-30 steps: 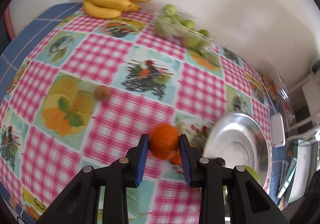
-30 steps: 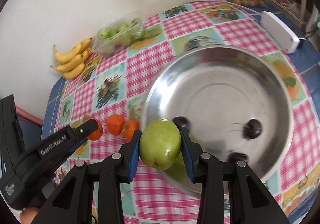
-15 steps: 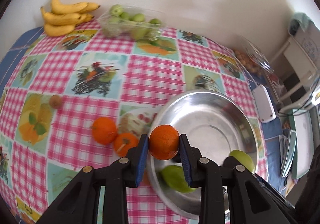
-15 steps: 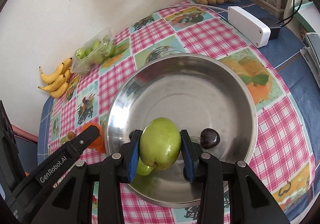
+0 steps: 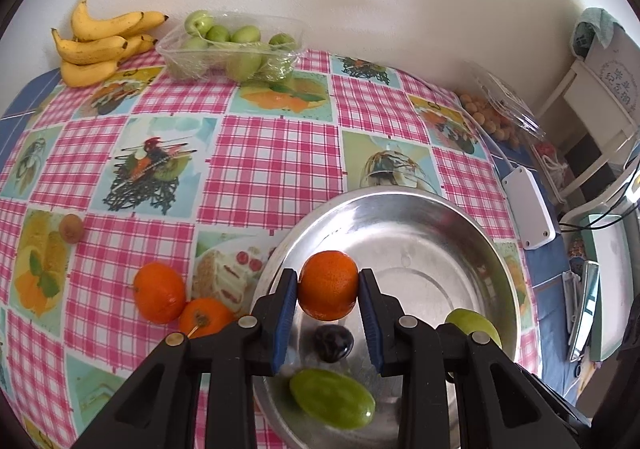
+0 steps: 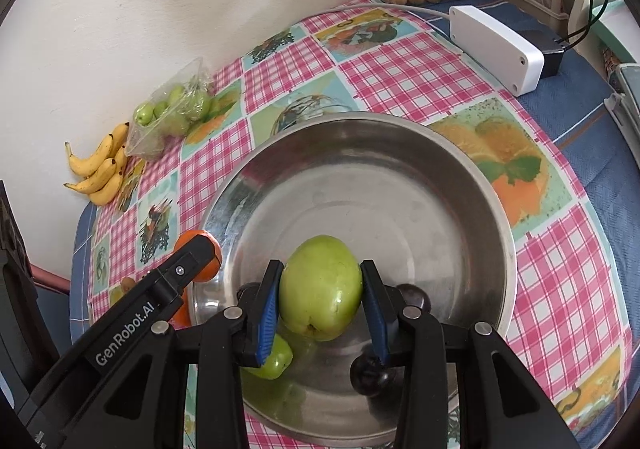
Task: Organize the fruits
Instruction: 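Carry the pear and tangerine over the steel bowl with both tools, then open the right tool to drop the pear while the left tool releases the tangerine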
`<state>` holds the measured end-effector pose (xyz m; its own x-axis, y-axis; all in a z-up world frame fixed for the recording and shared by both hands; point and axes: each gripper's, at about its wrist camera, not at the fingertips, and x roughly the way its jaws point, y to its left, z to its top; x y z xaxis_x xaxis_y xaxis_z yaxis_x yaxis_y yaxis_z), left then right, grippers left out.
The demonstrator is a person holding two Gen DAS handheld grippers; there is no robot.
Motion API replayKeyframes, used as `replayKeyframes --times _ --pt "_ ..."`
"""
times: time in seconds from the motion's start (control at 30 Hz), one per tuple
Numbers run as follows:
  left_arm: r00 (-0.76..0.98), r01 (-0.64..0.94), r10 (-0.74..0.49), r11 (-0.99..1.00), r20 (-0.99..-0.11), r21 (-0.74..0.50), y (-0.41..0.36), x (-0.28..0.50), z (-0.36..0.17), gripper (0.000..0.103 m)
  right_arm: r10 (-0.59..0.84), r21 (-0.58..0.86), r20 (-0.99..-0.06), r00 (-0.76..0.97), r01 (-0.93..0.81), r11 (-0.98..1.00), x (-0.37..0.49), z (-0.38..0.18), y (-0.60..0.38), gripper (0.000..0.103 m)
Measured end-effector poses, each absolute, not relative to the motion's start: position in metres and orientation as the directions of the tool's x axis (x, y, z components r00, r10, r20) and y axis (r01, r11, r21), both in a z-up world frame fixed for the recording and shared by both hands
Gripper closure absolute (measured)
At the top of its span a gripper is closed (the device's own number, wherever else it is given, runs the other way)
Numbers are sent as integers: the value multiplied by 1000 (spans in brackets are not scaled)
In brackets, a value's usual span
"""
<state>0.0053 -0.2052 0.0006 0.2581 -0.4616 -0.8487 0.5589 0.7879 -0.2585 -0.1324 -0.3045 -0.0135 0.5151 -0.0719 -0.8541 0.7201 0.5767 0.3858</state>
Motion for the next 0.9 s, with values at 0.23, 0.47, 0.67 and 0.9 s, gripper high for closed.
replayKeyframes --times 0.23,0.47,0.67,0.9 --pt "236 554 -461 787 -855 -271 -211 14 -11 70 -76 378 -859 506 729 571 -129 -19 -314 63" --pt "212 548 -459 787 -863 -284 -212 17 -19 70 -66 371 -870 488 737 565 -127 -28 -318 63" --pt "199 541 -456 789 -868 -291 -211 18 -20 70 -65 363 -875 479 739 568 -126 -30 -317 63" --pt "183 542 -450 788 -874 -292 -212 17 -19 69 -70 347 -885 461 752 560 -126 -31 -317 61"
